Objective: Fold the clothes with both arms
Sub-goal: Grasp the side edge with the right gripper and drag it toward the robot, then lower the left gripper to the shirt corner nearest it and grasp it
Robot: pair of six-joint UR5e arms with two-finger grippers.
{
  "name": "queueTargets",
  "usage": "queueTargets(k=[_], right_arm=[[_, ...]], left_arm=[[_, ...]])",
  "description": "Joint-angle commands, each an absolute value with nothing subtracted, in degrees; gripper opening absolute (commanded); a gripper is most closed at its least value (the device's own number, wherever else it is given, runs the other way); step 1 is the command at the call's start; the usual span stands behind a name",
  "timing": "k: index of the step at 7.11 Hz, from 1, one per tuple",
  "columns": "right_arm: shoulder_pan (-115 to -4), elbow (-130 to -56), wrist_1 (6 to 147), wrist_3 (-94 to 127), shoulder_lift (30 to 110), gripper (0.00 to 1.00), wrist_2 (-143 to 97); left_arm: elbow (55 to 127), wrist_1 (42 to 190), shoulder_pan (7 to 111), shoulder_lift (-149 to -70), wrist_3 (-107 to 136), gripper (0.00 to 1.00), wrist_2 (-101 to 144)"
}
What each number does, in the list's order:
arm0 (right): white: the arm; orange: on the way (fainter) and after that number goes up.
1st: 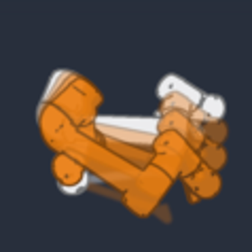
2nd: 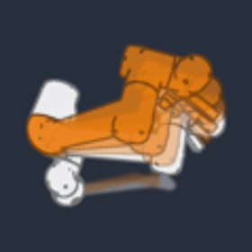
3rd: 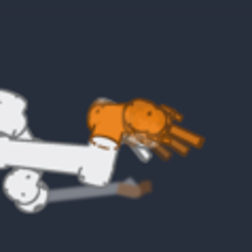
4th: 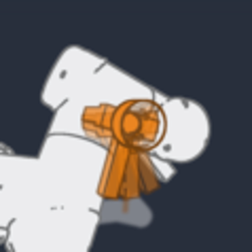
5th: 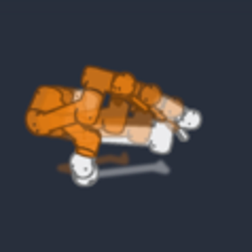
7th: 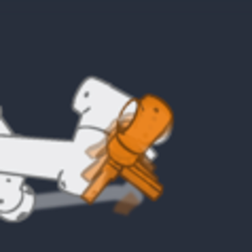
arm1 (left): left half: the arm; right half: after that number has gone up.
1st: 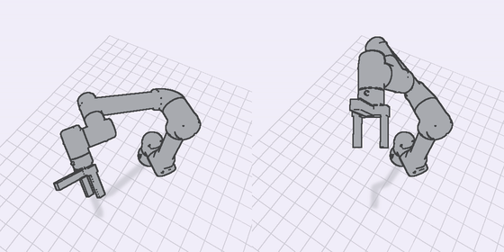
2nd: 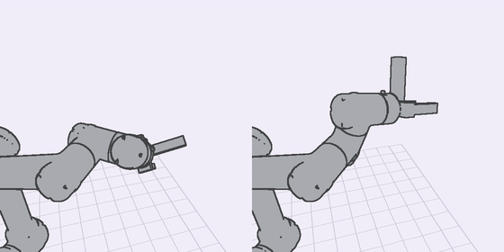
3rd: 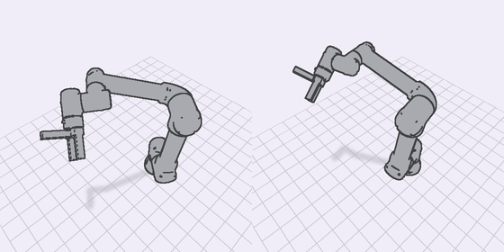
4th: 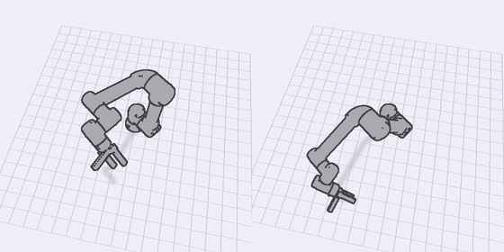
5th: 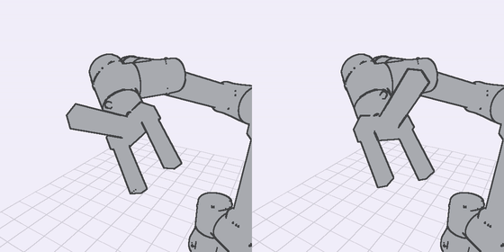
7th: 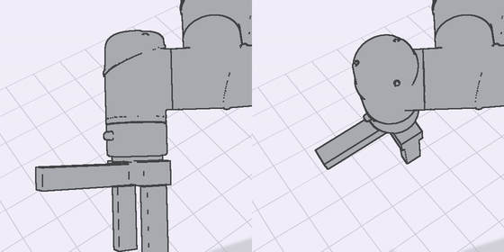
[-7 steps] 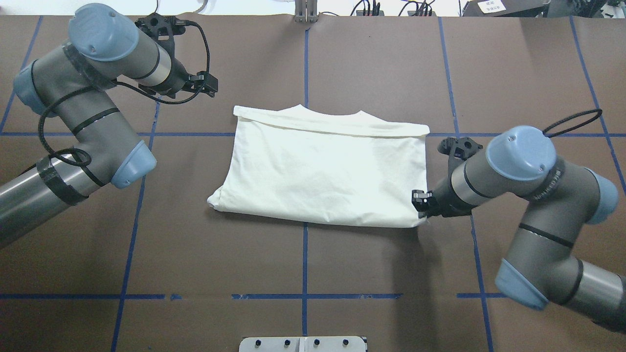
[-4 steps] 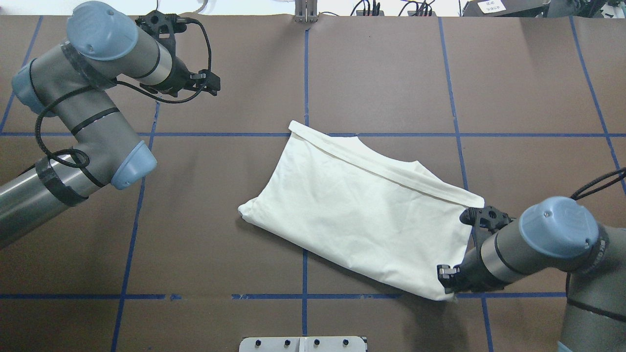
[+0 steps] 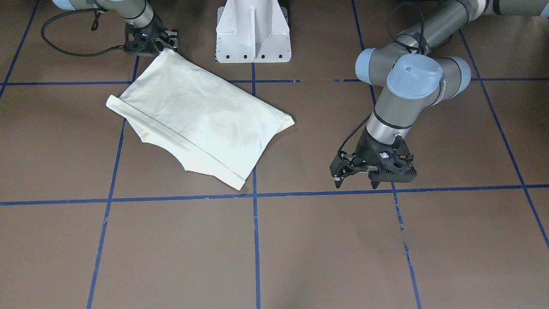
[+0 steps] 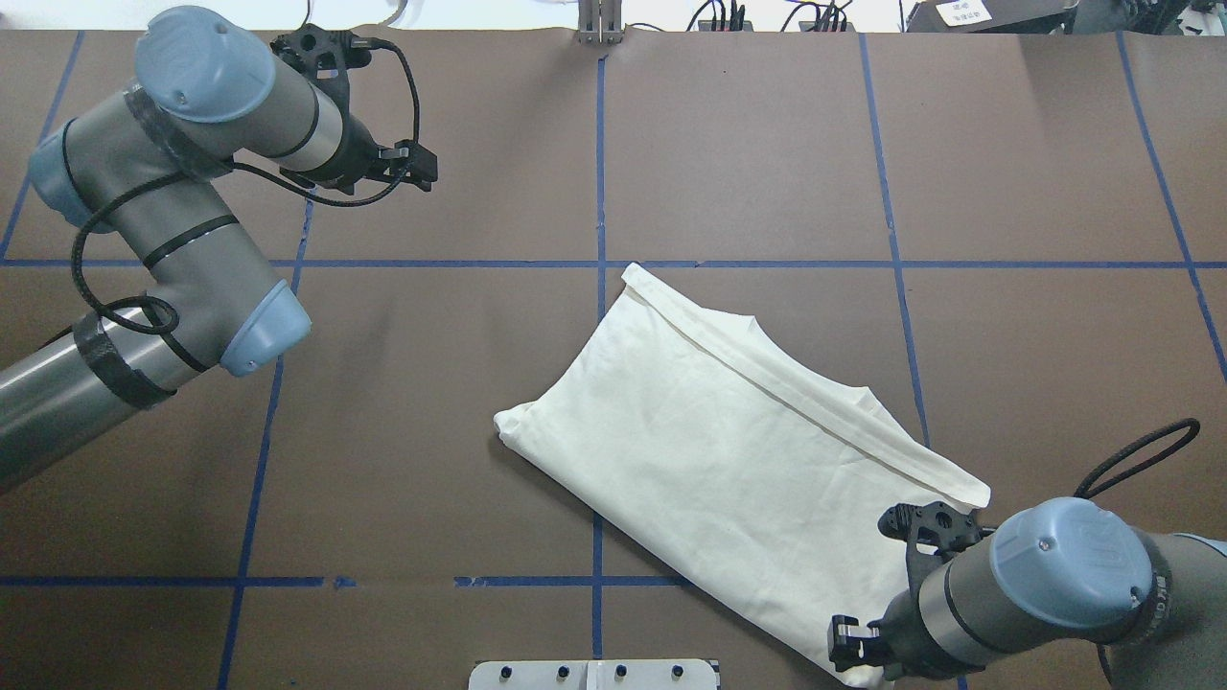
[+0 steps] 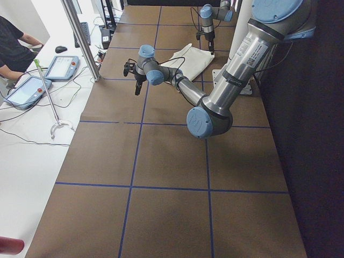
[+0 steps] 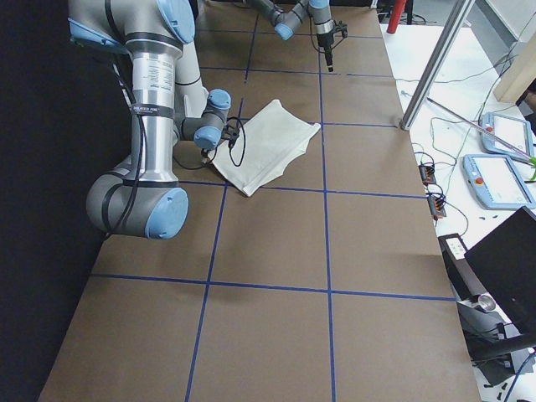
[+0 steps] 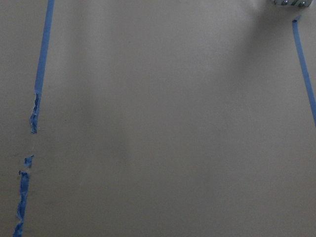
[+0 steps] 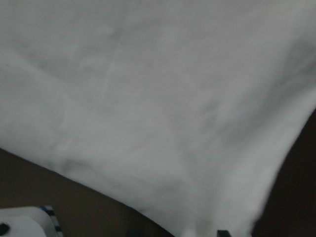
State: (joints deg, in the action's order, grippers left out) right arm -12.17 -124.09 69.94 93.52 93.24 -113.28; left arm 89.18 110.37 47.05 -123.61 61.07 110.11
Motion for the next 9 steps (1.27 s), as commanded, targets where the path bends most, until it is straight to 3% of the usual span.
queueTargets(k=[1, 2, 3, 4, 9], right_arm=[[-23.7, -124.2, 69.7, 93.4, 88.4, 1.00, -112.0], [-29.3, -124.4, 67.6, 92.8, 88.3, 1.00, -112.2], [-33.1, -123.8, 63.7, 92.8, 88.3, 1.00, -112.1], [-35.6, -123.5, 63.1, 92.8, 87.7, 1.00, -112.3], [-36.6, -122.1, 63.0, 92.8, 86.4, 1.00, -112.5]], left_arm=[[93.3, 110.3, 40.7, -122.4, 70.2, 1.00, 112.8], [98.6, 110.2, 35.0, -119.5, 78.1, 0.97, 112.9], [101.7, 110.0, 30.9, -118.3, 85.8, 0.88, 112.6], [102.0, 110.0, 26.8, -118.4, 92.1, 0.83, 112.2], [98.2, 110.6, 22.8, -120.4, 96.3, 0.82, 104.9]])
